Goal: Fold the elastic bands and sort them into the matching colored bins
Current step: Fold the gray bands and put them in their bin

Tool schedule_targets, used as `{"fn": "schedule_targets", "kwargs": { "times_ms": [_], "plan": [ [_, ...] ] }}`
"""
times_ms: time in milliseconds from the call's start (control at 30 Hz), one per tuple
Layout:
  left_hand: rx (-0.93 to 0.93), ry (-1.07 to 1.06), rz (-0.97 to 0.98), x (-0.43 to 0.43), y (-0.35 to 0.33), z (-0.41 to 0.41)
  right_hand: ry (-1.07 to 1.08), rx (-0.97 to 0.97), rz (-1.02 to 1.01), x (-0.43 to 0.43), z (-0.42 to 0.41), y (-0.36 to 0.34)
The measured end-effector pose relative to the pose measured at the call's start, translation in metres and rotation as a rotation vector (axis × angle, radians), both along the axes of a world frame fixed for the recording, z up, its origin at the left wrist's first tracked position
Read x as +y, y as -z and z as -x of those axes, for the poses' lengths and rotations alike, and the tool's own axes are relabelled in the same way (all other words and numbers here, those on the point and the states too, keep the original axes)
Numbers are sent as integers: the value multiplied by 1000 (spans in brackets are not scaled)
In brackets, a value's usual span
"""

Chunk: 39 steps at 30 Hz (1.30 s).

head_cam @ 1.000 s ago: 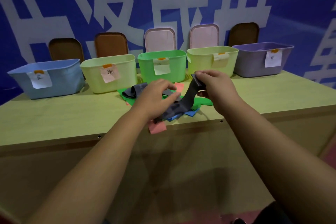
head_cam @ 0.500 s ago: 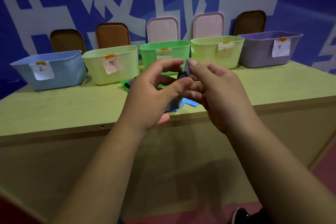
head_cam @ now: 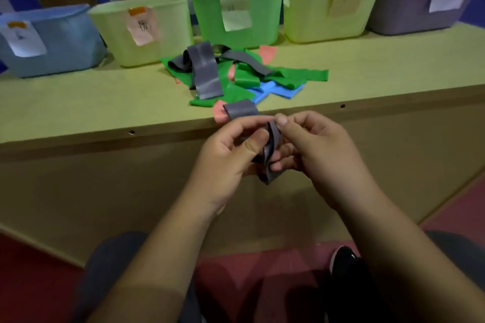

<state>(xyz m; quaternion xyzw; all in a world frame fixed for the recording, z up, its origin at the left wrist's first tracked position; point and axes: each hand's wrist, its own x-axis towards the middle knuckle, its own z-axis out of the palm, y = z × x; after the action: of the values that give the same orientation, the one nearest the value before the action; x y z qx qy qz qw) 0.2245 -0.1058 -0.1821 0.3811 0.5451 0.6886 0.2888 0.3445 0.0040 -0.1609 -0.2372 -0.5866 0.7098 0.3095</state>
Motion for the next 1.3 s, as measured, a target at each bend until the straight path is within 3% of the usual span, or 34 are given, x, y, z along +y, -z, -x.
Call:
{"fn": "schedule_targets", "kwargs": {
  "times_ms": [200,600,733,800,933,1067,1133,1200,1300],
  "plan": [
    [211,-247,57,4,56,-6,-57,-74,80,8,5,61],
    [449,-322,309,11,103,6,-176,-241,224,26,12,107],
    [249,-228,314,9,100,4,-363,-336,-21,27,-1,114],
    [261,-207,303,8,101,4,-431,-352,-122,28,-5,117],
    [506,-195,273,3,102,11,-361,-365,-141,30,-7,116],
    [1015,-154,305,-5,98,22,-143,-573,-617,35,-9,113],
    [1159,-139,351,-5,96,28,-71,-615,-686,35,-10,112],
    [1098,-145,393,-4,96,29,-76,-628,-662,33,-10,110],
    [814,-180,409,-3,99,25,-122,-576,-514,31,-10,107]
  ]
}}
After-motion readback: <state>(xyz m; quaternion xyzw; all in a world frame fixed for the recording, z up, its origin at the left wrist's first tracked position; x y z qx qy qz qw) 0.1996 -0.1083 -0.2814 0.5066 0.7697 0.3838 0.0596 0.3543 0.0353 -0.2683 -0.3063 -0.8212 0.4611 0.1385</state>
